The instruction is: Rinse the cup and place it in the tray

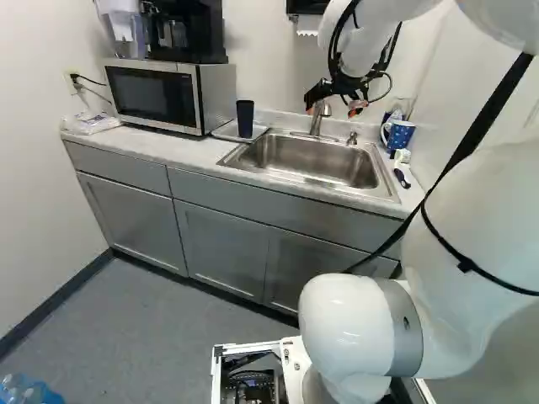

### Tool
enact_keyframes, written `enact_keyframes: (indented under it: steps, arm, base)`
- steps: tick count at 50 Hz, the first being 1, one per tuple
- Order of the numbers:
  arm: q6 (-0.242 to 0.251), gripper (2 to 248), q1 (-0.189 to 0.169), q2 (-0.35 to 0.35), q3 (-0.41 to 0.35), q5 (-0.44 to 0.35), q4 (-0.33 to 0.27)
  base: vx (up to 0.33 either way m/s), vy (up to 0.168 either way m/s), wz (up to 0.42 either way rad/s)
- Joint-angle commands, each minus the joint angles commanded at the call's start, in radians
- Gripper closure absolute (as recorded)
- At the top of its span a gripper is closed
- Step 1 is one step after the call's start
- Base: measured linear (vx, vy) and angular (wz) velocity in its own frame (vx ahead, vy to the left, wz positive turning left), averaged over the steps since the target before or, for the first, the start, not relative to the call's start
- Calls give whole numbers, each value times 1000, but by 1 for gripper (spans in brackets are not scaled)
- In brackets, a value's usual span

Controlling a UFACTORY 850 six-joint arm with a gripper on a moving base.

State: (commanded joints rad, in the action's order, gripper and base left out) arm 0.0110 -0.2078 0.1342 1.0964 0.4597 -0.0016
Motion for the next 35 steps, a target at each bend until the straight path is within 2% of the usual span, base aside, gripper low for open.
enact_keyframes:
  steps: [35]
  arm:
    - [0, 3, 0, 0, 0, 0, 0]
  base:
    - [0, 0, 0]
